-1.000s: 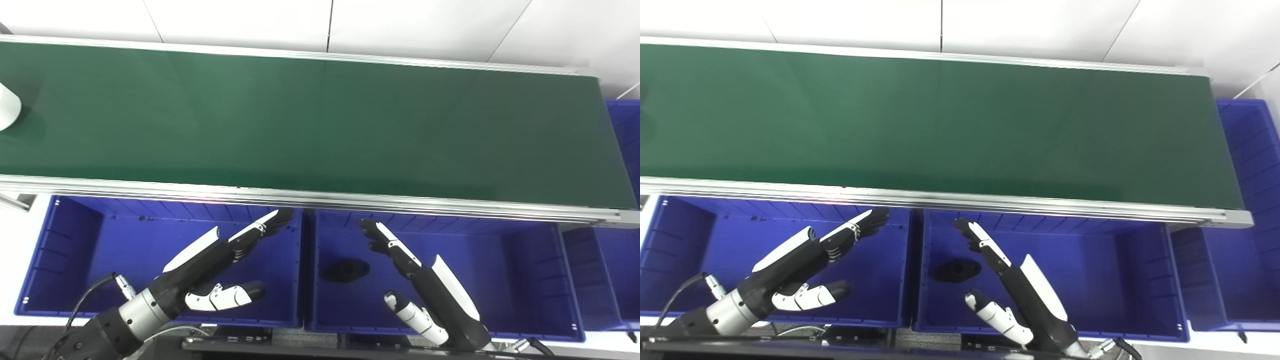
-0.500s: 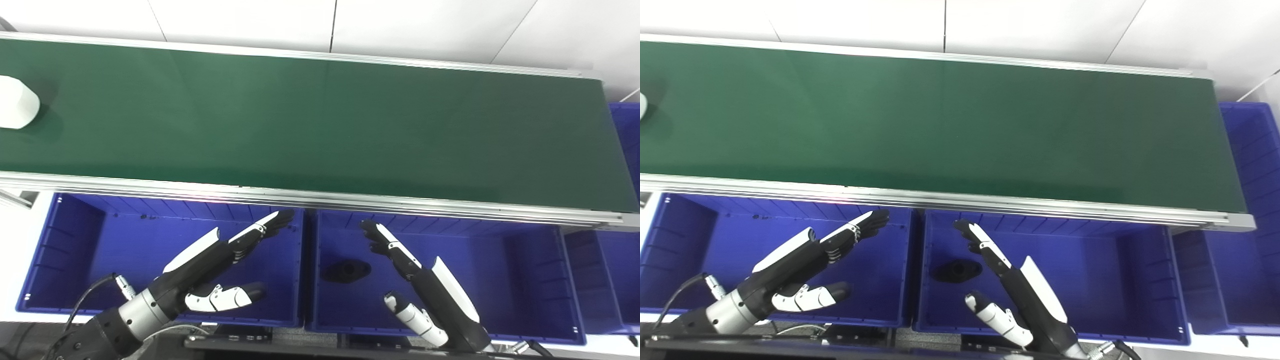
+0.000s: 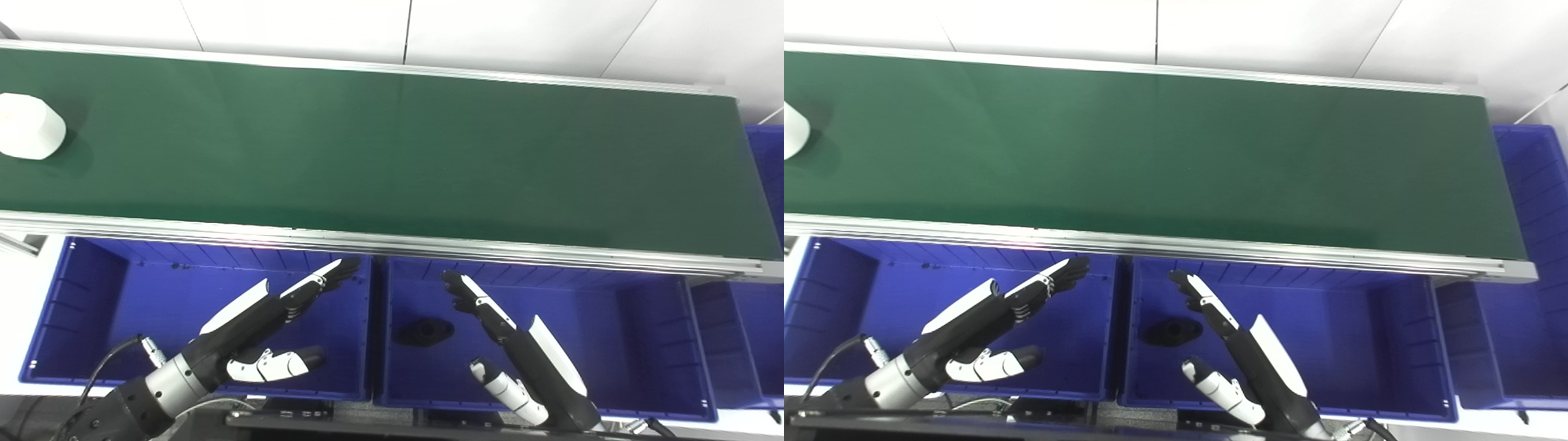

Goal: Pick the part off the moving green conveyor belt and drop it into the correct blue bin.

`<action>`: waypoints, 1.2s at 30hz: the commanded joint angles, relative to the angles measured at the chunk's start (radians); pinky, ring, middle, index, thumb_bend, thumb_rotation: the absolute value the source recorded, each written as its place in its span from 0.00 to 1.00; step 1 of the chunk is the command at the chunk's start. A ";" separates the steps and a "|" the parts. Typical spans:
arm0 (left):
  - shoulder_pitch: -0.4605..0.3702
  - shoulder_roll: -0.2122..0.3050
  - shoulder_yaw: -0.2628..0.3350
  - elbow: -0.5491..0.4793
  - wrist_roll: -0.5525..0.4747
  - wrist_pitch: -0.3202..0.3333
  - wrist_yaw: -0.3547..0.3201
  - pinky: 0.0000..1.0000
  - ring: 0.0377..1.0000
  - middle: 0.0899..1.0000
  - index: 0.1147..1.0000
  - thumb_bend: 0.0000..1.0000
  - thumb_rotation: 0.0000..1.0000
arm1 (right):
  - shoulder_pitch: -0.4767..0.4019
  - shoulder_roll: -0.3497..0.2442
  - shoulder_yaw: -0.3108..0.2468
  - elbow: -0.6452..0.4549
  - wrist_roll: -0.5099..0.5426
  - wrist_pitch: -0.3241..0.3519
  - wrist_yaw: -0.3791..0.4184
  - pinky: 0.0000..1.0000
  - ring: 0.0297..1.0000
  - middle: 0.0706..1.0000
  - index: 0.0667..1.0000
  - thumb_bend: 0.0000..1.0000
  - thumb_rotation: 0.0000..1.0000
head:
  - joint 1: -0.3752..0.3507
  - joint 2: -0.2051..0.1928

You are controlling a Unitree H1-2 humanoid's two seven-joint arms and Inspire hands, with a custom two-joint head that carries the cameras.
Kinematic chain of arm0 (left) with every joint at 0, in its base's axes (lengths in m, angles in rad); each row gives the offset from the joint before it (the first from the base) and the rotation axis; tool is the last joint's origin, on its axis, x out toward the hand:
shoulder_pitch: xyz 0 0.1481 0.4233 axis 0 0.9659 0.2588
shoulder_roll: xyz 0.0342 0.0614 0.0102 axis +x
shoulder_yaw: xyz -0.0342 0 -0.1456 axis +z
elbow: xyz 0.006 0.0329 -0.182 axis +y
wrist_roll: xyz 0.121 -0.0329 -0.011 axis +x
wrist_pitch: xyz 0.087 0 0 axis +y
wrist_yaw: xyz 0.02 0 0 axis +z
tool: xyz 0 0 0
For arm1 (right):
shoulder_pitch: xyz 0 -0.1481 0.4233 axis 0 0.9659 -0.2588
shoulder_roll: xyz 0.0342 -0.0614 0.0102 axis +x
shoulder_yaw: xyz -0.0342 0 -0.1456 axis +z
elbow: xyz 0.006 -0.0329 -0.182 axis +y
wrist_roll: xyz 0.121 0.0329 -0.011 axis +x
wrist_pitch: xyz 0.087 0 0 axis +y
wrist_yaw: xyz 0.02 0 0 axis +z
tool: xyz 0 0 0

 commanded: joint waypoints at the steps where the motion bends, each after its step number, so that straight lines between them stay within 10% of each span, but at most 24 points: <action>1: 0.012 0.016 0.005 -0.022 -0.013 -0.031 0.006 1.00 1.00 1.00 1.00 0.36 0.70 | 0.015 -0.001 0.004 -0.023 -0.001 -0.056 -0.008 0.90 0.95 0.98 0.95 0.56 1.00 | -0.003 0.002; 36: 0.006 0.009 0.000 -0.017 -0.009 -0.027 0.006 1.00 1.00 1.00 1.00 0.37 0.73 | 0.013 0.000 -0.006 -0.024 0.014 -0.054 -0.012 0.91 0.95 0.98 0.96 0.55 1.00 | 0.004 -0.008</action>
